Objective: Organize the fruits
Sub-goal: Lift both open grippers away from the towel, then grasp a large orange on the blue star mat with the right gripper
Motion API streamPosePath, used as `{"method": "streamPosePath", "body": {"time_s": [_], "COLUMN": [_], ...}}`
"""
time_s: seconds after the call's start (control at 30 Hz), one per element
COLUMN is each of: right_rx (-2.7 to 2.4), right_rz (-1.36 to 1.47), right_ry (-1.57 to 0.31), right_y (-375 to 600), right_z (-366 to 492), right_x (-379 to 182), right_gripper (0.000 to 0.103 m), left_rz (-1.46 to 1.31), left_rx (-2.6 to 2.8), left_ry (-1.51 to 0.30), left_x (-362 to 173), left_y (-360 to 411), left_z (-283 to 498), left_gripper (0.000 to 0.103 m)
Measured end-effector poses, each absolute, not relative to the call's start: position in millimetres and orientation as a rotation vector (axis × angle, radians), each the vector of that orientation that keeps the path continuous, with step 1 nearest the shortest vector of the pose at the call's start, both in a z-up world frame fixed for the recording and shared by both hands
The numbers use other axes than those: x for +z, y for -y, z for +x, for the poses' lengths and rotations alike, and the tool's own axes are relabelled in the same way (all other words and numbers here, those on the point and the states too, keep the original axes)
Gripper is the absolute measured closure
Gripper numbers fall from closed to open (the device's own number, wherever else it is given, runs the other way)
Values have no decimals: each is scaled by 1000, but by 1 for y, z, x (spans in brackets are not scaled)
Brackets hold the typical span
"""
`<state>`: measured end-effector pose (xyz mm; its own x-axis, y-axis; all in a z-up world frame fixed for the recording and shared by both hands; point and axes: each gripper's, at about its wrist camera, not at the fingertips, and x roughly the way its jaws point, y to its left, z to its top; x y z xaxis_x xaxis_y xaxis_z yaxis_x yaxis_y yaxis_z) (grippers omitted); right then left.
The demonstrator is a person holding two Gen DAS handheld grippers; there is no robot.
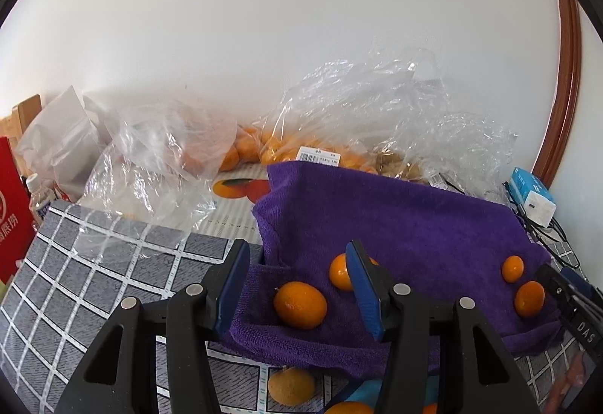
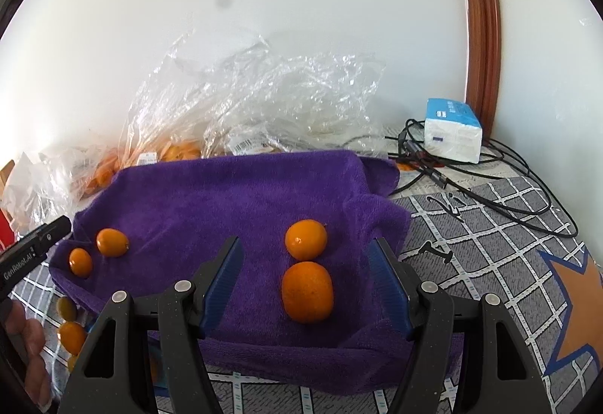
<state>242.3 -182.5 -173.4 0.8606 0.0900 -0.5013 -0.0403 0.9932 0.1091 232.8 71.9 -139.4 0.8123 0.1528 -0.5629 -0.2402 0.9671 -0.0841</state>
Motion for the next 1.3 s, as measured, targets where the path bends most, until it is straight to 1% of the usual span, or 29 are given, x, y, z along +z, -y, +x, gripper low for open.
{"method": "streamPosePath", "body": {"time_s": [0.17,0.4,0.63,0.7,0.87,1.3], "right_rx": [80,119,144,149,164,201], "right_rz": [102,23,16,11,7,-7], "right_ry": [-566,-593,-637,-653,-684,-726], "right_y": [181,165,150,147,140,130], "right_z": [229,187,156,152,146,146], "right_x": [-154,-139,-155,-160,-173,-187], "right_gripper": [35,35,35,41,46,47], "left_rz": [-133,-151,-134,-134,-151,-228], "left_rx": [212,175,178,174,175,187], "left_ry": [-592,-624,-712,-738,-779,-852], "left_x": [-119,-101,-132,-143,-164,-183], "left_y": [-71,-88,-110,-116,-126,-139], "left_z": [227,186,141,135,128,126], "left_gripper": [52,52,52,52,52,52]}}
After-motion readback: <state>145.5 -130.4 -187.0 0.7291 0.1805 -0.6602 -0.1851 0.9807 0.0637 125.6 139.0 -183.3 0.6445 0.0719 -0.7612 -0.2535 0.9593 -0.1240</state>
